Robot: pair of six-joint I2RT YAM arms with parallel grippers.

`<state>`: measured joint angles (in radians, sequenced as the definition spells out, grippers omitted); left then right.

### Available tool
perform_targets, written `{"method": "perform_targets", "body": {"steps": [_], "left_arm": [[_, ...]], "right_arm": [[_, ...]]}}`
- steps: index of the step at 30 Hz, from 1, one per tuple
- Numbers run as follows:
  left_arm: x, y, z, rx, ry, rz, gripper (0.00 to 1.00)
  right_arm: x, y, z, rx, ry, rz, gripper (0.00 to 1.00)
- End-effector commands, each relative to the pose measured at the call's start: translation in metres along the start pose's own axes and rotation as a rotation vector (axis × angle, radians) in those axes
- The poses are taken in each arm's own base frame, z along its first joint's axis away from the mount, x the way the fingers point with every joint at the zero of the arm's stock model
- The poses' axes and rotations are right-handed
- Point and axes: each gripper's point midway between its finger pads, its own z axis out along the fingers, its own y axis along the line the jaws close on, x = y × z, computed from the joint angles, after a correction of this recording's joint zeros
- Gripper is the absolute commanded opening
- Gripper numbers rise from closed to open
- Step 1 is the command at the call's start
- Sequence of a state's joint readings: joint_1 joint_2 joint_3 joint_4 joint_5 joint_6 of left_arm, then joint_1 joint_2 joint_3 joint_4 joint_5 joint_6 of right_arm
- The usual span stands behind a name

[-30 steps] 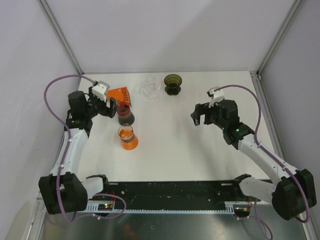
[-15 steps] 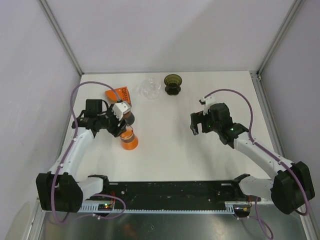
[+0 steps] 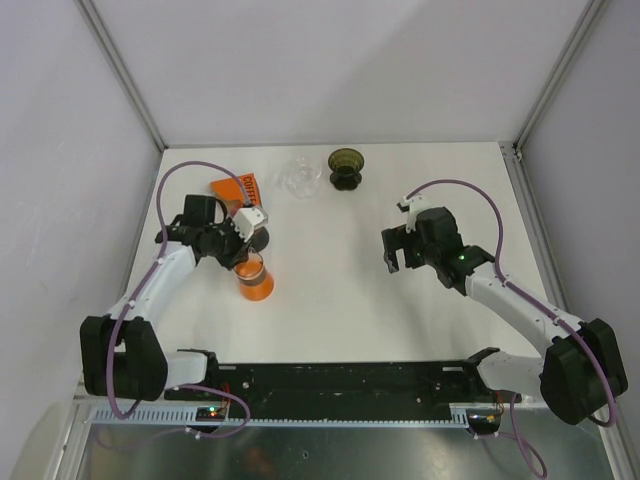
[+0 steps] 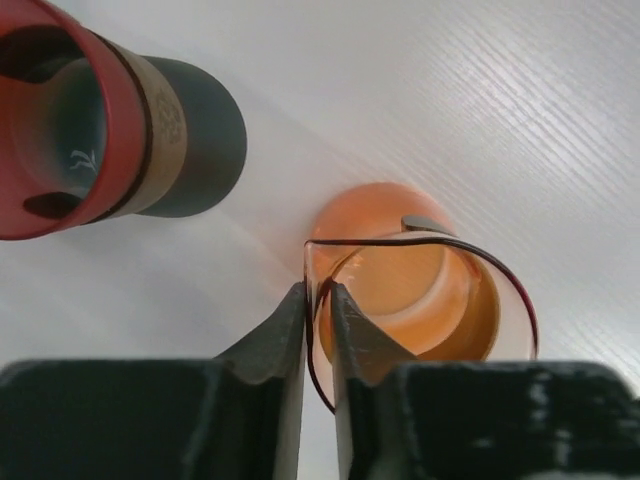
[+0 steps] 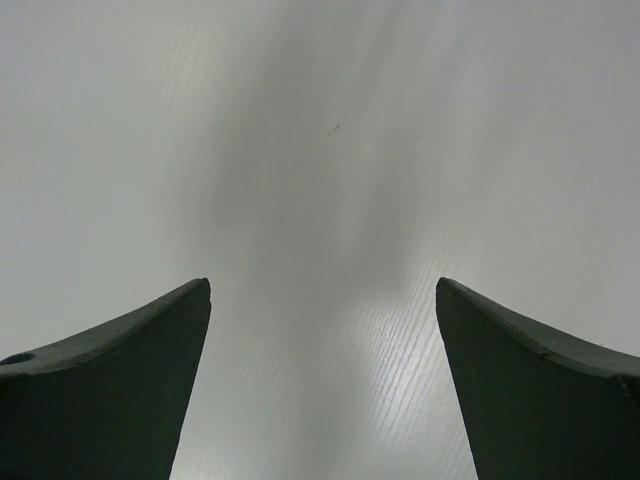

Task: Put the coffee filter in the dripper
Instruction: Move the coffee server to the center of the board.

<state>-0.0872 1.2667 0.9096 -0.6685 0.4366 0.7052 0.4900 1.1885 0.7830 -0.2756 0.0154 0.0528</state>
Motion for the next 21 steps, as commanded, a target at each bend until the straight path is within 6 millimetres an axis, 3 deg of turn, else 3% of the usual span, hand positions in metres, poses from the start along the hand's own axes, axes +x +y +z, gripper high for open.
{"method": "perform_targets", "body": {"steps": [1, 4, 10, 15, 21], "left_arm": [[-0.031, -0.004, -0.010, -0.001, -0.069, -0.035, 0.09], [-0.044, -0.015, -0.010, 0.027, -0.095, -0.111, 0.01], [-0.078, -0.019, 0.000, 0.042, -0.110, -0.290, 0.00], [-0.118, -0.014, 0.013, 0.008, -0.139, -0.469, 0.00], [-0.147, -0.026, 0.031, -0.029, -0.164, -0.623, 0.00]], "right_arm": [[-0.028, 0.004, -0.007, 0.002, -0.074, 0.016, 0.99], [-0.032, 0.008, -0.008, -0.002, -0.088, 0.046, 0.99], [-0.046, 0.026, -0.009, -0.010, -0.137, 0.098, 0.99], [-0.081, 0.049, -0.018, -0.011, -0.237, 0.182, 0.98], [-0.130, 0.100, -0.023, -0.124, -0.355, 0.322, 0.83]]}}
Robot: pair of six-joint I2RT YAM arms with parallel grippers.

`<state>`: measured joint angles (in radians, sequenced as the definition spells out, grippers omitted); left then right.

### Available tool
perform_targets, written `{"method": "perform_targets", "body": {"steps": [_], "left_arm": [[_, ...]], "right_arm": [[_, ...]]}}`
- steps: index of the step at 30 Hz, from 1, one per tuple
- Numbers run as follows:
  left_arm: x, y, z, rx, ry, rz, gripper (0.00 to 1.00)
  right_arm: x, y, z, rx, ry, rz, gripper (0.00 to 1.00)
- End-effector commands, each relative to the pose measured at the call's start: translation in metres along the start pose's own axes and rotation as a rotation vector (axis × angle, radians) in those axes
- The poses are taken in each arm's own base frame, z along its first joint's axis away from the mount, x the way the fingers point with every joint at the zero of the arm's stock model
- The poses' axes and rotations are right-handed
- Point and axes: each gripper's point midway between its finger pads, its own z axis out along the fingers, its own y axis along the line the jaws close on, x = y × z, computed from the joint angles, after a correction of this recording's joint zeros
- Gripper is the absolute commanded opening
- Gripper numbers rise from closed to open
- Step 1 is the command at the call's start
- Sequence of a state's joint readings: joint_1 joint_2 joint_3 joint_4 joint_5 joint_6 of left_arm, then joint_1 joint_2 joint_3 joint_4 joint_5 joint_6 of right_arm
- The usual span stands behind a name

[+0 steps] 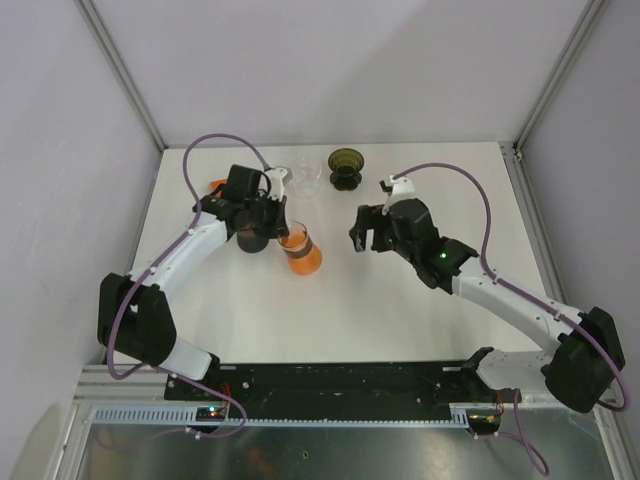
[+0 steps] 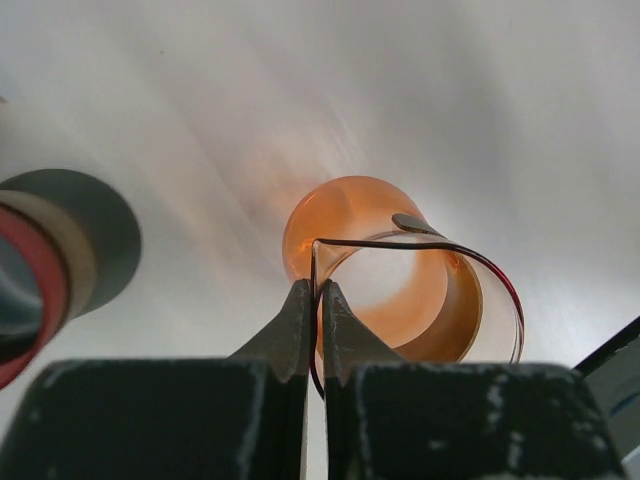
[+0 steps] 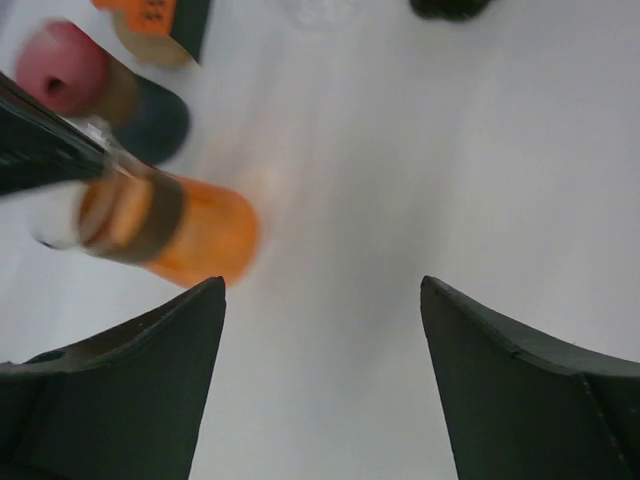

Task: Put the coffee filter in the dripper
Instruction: Move the coffee server to the center of the board.

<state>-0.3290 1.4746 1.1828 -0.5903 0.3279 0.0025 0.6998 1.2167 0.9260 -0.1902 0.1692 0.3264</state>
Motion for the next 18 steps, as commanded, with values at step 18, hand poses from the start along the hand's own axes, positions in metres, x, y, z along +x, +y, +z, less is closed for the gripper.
{"method": "perform_targets", "body": {"steps": [18], "left_arm": [[-0.054, -0.036, -0.009, -0.093, -0.199, -0.278, 0.00]], "right_arm": [[-0.050, 0.099, 0.066, -0.005, -0.093, 0.054, 0.65]]}}
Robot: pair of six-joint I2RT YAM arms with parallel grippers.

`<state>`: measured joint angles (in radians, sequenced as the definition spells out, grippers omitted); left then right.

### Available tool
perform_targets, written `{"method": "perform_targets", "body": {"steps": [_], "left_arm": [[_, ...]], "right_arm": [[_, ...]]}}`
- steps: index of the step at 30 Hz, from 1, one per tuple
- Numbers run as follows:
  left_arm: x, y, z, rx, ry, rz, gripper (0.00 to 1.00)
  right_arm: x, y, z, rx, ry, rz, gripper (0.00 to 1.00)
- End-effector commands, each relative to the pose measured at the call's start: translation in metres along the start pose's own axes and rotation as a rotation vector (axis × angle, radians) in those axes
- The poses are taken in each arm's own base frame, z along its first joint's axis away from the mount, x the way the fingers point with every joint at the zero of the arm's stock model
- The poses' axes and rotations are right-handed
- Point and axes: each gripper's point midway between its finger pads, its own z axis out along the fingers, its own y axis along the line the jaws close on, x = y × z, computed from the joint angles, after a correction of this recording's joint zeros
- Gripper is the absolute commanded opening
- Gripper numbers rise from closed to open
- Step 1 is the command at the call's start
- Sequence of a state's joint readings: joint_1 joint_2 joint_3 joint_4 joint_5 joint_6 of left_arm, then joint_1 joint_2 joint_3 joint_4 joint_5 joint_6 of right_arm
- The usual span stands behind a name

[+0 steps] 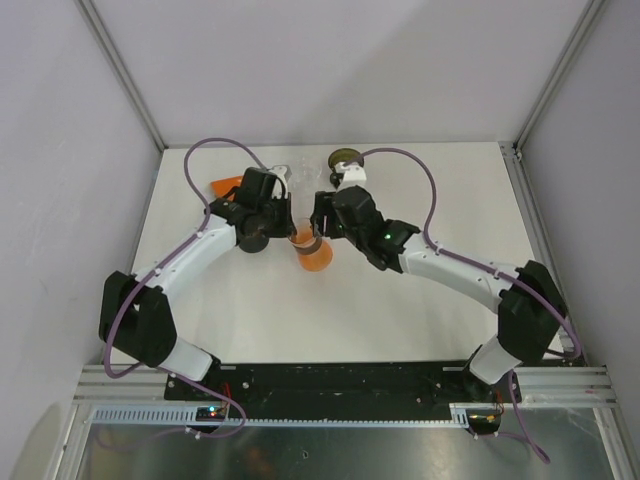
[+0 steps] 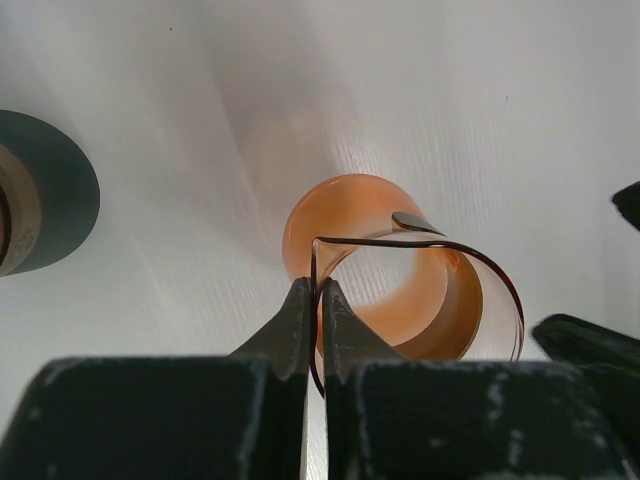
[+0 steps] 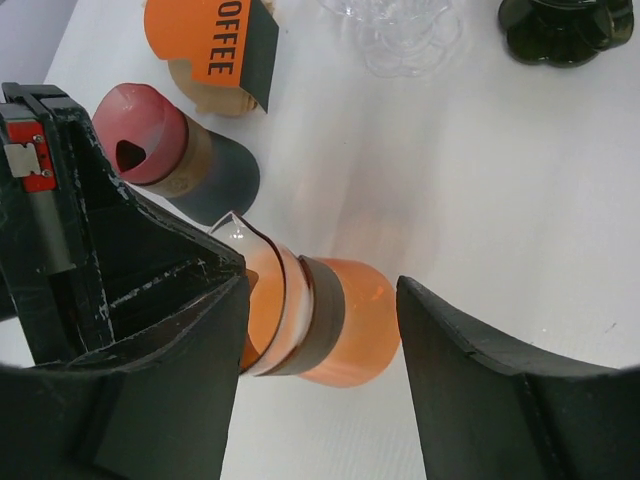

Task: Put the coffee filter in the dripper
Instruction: Move the coffee server to the center of the board.

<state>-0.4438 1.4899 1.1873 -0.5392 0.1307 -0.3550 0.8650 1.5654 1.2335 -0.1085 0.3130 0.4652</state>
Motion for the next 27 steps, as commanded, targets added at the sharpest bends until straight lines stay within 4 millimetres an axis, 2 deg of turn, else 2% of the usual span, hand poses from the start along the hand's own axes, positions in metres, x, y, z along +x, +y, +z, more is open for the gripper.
{"method": "perform_targets", "body": {"steps": [1, 15, 18, 22, 24, 27], "left_arm": [[-0.042, -0.025, -0.024, 0.042, -0.155, -0.027, 0.00], [-0.058, -0.036, -0.030, 0.046, -0.198, -0.031, 0.00], [-0.056, -0.040, -0.027, 0.055, -0.188, -0.022, 0.00], [-0.049, -0.047, -0.021, 0.096, -0.151, 0.007, 0.00], [-0.045, -0.045, -0.014, 0.095, -0.131, 0.022, 0.02], [-0.036, -0.040, -0.004, 0.084, -0.098, 0.041, 0.09]], "right_arm": [[-0.017, 0.013, 0.006, 0.030, -0.030, -0.039, 0.64], [0.011, -0.015, 0.025, 0.196, 0.107, -0.188, 0.49], [0.014, -0.017, 0.029, 0.212, 0.130, -0.209, 0.34], [0.016, -0.028, 0.033, 0.250, 0.155, -0.243, 0.07], [0.021, -0.036, 0.034, 0.255, 0.183, -0.245, 0.02], [0.031, -0.045, 0.034, 0.250, 0.230, -0.255, 0.00]]}}
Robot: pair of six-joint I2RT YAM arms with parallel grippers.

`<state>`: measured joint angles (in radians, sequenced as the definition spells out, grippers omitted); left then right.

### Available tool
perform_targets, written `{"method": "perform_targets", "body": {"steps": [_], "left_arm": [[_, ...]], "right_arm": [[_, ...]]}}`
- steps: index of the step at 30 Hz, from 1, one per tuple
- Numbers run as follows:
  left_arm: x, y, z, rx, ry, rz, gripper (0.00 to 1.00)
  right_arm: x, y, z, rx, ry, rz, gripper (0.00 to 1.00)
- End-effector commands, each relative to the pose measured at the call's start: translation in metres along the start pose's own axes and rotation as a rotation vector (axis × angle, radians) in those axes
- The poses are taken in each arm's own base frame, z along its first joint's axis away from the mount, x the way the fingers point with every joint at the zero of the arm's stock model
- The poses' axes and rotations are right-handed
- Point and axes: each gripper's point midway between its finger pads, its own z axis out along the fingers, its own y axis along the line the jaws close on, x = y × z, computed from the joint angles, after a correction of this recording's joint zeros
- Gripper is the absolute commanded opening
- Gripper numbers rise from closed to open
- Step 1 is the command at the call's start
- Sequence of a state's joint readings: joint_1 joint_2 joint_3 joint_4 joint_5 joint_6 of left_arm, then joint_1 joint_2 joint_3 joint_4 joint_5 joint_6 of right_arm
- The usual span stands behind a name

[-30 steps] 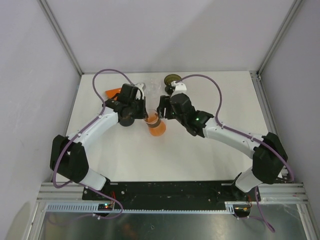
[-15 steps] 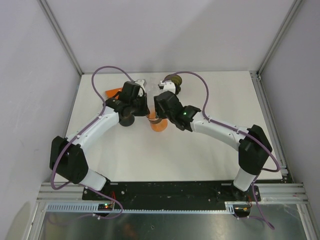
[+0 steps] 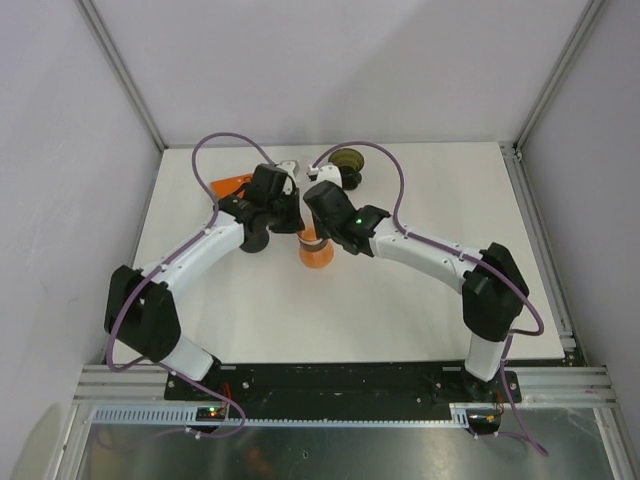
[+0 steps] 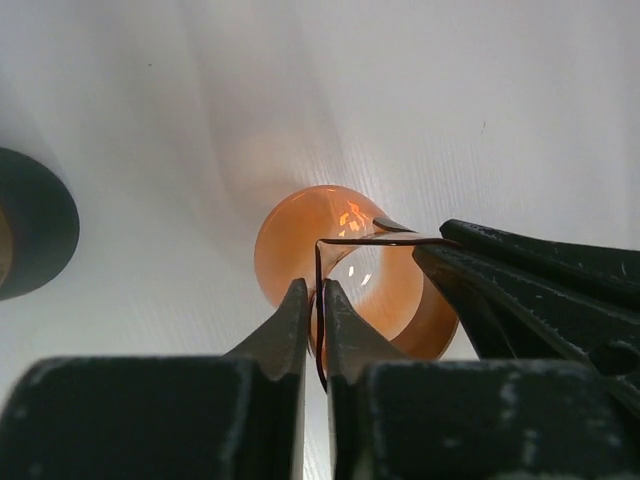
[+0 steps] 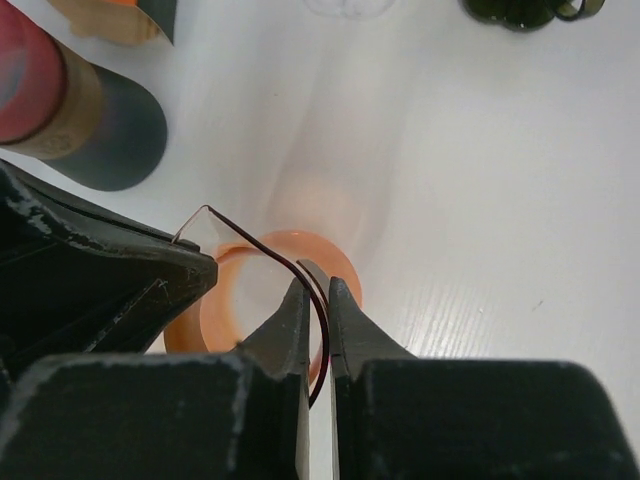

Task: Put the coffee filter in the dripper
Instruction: Move the coffee server to the center of the board.

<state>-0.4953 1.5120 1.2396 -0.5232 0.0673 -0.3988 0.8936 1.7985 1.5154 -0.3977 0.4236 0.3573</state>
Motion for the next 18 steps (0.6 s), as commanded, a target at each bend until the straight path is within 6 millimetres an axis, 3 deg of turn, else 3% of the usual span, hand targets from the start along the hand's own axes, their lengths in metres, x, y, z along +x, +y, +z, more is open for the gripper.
{"method": "perform_targets", "body": {"steps": [1, 4, 8, 14, 18], "left_arm": [[-0.017, -0.021, -0.001, 0.092, -0.037, 0.048, 0.15], [-0.008, -0.017, 0.005, 0.088, -0.009, 0.067, 0.28], [-0.005, -0.017, 0.008, 0.100, 0.004, 0.088, 0.35], [-0.021, -0.018, 0.002, 0.122, -0.030, 0.124, 0.42], [-0.035, -0.015, -0.012, 0.148, -0.072, 0.157, 0.50]], "right_arm": [[0.017, -0.032, 0.009, 0.061, 0.091, -0.056, 0.00], [0.029, -0.034, 0.012, 0.031, 0.133, -0.075, 0.00], [0.036, -0.037, 0.014, 0.014, 0.158, -0.096, 0.00], [0.039, -0.041, 0.015, -0.022, 0.174, -0.149, 0.00], [0.048, -0.039, 0.013, -0.160, 0.212, -0.195, 0.00]]}}
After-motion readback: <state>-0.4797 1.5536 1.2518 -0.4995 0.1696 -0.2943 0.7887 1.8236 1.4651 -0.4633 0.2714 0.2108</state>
